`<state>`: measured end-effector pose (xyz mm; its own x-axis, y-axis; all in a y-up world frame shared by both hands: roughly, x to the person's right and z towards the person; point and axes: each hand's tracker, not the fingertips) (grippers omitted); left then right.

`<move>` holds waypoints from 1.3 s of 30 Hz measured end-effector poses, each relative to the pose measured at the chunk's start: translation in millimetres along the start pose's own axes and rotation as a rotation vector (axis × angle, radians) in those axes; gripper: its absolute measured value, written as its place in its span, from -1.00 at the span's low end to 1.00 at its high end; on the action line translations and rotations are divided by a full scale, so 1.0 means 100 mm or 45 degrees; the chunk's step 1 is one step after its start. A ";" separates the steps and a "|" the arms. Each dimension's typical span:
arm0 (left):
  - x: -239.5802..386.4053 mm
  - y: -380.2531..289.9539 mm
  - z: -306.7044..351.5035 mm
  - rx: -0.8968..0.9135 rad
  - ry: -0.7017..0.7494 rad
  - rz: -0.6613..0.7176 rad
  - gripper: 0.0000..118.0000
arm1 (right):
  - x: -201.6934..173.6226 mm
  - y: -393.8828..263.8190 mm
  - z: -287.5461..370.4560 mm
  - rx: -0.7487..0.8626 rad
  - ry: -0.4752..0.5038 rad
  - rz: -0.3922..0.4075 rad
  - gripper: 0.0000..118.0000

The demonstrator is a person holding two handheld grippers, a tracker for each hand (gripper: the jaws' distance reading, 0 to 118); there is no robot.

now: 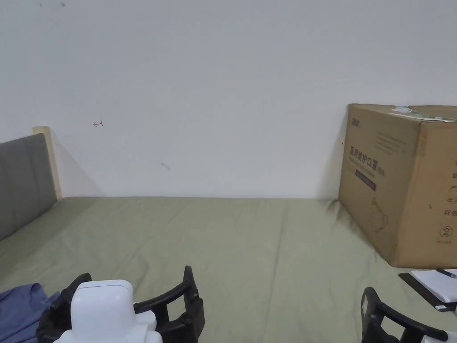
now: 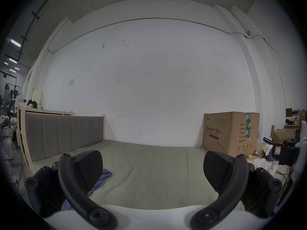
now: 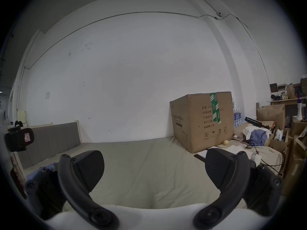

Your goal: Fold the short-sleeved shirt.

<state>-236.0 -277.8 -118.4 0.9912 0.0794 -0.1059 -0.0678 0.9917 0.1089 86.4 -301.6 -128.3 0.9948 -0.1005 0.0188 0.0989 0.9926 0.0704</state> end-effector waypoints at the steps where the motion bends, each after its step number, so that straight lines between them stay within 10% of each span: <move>1: -0.01 0.00 -0.01 -0.009 0.007 -0.001 1.00 | -0.01 -0.01 0.01 0.012 0.003 0.000 1.00; 12: 0.04 0.03 -0.05 -0.026 0.013 -0.114 1.00 | -0.11 0.06 0.07 0.048 0.044 0.174 1.00; 23: 0.12 0.02 -0.04 -0.028 -0.051 -0.162 1.00 | -0.09 0.09 0.08 0.050 0.040 0.143 1.00; 27: 0.13 0.00 -0.02 -0.037 -0.083 -0.133 0.95 | -0.09 0.09 0.08 0.014 0.016 0.151 0.60; 28: 0.13 0.00 -0.01 -0.042 -0.086 -0.124 0.73 | -0.09 0.09 0.08 0.006 0.017 0.159 0.10; 30: 0.12 0.01 0.02 -0.034 -0.108 -0.098 -0.38 | -0.10 0.08 0.09 -0.009 0.012 0.186 -0.90; 31: 0.13 0.03 0.03 -0.040 -0.131 -0.098 -1.00 | -0.10 0.07 0.09 -0.009 -0.005 0.201 -1.00; 39: 0.10 0.05 -0.04 -0.082 -0.075 -0.120 -1.00 | -0.04 0.14 0.07 -0.023 -0.022 0.126 -1.00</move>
<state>-226.4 -271.6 -122.8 0.9984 -0.0185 -0.0542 0.0205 0.9991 0.0375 83.2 -287.9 -120.0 0.9991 -0.0028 0.0420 0.0007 0.9988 0.0491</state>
